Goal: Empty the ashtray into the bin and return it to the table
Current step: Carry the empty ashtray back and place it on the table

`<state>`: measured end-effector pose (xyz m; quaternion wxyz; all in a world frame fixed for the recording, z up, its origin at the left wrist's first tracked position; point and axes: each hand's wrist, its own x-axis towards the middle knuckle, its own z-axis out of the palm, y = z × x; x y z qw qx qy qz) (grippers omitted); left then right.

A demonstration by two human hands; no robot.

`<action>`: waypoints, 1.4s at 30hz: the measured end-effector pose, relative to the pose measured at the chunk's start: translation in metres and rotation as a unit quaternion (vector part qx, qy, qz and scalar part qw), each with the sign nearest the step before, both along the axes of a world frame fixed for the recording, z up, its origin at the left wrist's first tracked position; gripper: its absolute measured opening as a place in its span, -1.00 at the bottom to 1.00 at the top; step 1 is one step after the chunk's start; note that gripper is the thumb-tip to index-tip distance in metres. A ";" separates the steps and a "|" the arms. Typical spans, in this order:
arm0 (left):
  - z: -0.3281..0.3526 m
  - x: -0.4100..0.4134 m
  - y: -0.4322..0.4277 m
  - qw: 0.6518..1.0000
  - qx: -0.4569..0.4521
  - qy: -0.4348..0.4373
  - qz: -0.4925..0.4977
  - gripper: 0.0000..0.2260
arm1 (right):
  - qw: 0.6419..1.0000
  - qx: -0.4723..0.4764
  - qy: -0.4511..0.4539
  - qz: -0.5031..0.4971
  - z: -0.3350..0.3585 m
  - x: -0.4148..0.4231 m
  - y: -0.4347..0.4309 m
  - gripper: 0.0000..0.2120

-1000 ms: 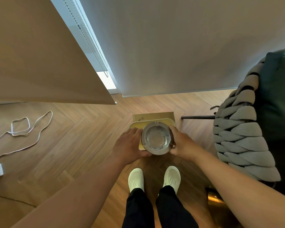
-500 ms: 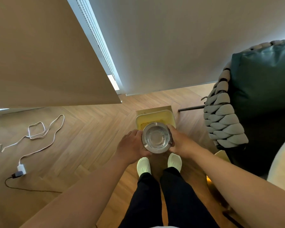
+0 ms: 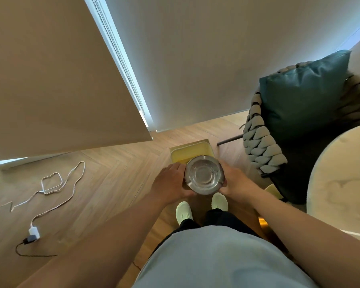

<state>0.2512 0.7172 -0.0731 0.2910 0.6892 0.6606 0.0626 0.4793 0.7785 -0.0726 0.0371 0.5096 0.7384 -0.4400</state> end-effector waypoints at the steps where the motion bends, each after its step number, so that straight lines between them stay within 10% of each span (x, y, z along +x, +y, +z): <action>1: 0.000 0.002 0.000 1.000 0.005 0.000 -0.010 -0.23 | 1.000 0.002 -0.008 -0.009 0.001 0.003 -0.004 -0.18; 42: 0.025 0.311 -0.199 0.848 -0.002 -0.025 -0.529 -0.30 | 0.852 0.039 -0.014 -0.522 0.044 0.232 -0.445 -0.05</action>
